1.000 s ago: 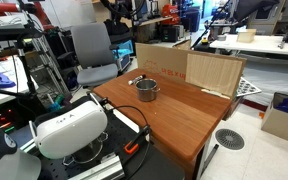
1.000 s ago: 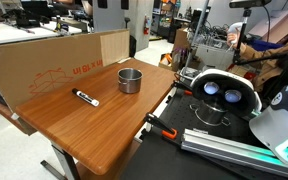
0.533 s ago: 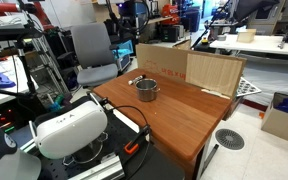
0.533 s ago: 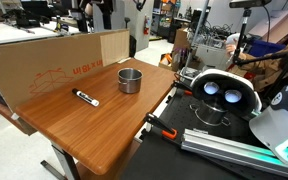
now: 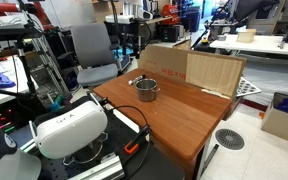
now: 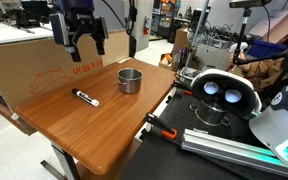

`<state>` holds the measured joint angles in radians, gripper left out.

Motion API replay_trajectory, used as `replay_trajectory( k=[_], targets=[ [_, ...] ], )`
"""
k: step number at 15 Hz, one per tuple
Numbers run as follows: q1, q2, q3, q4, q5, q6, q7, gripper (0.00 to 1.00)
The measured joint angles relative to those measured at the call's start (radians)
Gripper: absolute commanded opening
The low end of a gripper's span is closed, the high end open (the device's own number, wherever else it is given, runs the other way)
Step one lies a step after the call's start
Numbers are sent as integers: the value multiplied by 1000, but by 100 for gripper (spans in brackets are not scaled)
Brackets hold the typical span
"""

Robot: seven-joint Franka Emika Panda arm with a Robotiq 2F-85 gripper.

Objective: Put the marker in the silver pot

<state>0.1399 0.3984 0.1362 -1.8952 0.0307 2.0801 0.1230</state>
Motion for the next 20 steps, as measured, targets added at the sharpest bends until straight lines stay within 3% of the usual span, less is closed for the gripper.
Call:
replay_trajectory(
  k=[8,20],
  targets=[
    [39,139,-10,68,-13,4,72,100],
    [135,301,-93,188,-141,61,244,100]
  ],
)
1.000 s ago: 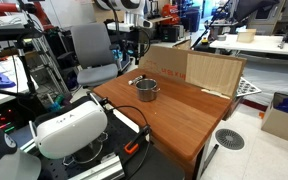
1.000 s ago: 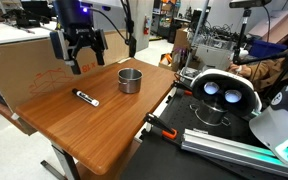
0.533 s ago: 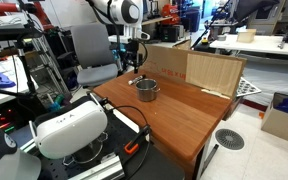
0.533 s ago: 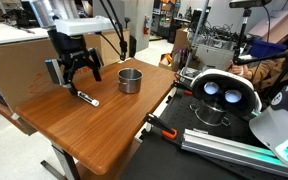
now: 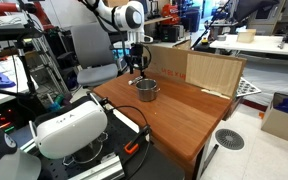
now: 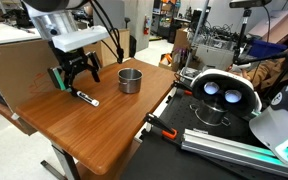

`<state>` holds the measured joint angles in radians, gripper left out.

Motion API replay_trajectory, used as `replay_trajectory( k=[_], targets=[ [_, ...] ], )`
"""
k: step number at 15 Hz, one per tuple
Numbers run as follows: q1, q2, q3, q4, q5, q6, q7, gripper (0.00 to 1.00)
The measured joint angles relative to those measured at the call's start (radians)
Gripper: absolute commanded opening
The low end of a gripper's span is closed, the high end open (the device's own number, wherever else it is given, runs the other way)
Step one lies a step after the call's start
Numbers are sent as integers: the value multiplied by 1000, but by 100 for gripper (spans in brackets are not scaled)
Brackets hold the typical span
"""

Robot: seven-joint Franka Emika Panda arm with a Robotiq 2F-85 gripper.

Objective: Put the marker in the silver pot

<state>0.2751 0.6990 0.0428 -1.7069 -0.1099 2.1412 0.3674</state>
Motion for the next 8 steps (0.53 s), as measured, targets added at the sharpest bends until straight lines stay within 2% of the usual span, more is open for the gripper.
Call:
replay_trajectory(
  k=[5,6,8],
  targets=[
    [30,70,-22,46,-39,-1,41,100],
    [38,83,-26,56,-45,-1,47,80],
    [52,100,-33,73,-53,-7,51,66]
  ],
)
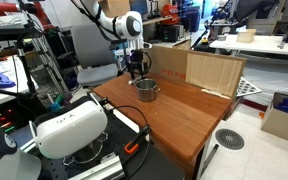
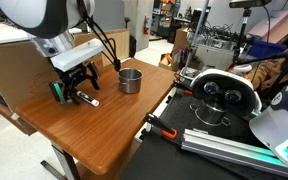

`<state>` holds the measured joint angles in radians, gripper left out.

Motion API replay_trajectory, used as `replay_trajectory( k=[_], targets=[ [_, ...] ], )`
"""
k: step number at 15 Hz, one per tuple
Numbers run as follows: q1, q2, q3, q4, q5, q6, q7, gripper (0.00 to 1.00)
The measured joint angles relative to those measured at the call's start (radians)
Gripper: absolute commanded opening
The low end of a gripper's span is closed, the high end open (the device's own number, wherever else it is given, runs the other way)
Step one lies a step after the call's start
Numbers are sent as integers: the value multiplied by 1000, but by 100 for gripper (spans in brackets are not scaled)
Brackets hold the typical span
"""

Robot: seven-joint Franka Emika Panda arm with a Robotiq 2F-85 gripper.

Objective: Put the marker in the silver pot

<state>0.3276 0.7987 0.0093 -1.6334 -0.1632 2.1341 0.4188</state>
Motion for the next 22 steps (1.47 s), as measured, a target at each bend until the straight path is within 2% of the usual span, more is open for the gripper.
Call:
replay_trajectory(
  k=[6,9,10,22],
  targets=[
    [25,21,-15,44,-30,-32,8,19],
    [25,21,-21,56,-41,-53,8,2],
    [25,21,-21,58,-43,-56,8,6],
    [46,-21,-8,51,-45,-48,8,6]
  ],
)
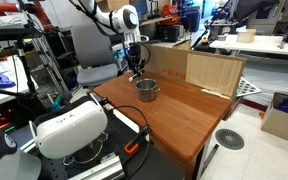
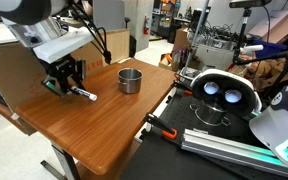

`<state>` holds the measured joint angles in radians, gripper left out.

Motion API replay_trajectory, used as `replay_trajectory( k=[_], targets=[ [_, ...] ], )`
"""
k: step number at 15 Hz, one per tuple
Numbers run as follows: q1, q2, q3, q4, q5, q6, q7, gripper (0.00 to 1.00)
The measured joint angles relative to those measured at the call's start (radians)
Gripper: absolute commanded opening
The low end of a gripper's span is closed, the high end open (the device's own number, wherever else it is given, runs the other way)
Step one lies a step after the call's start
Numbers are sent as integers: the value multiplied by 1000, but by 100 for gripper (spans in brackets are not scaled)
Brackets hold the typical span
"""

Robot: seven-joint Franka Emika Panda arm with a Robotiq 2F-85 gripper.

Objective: Put the marker in the silver pot

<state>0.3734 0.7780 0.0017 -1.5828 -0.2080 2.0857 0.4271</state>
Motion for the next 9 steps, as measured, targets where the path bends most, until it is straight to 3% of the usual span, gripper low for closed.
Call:
replay_trajectory(
  k=[9],
  targets=[
    [20,-223,-2,-248,-121,146,42,6]
  ],
)
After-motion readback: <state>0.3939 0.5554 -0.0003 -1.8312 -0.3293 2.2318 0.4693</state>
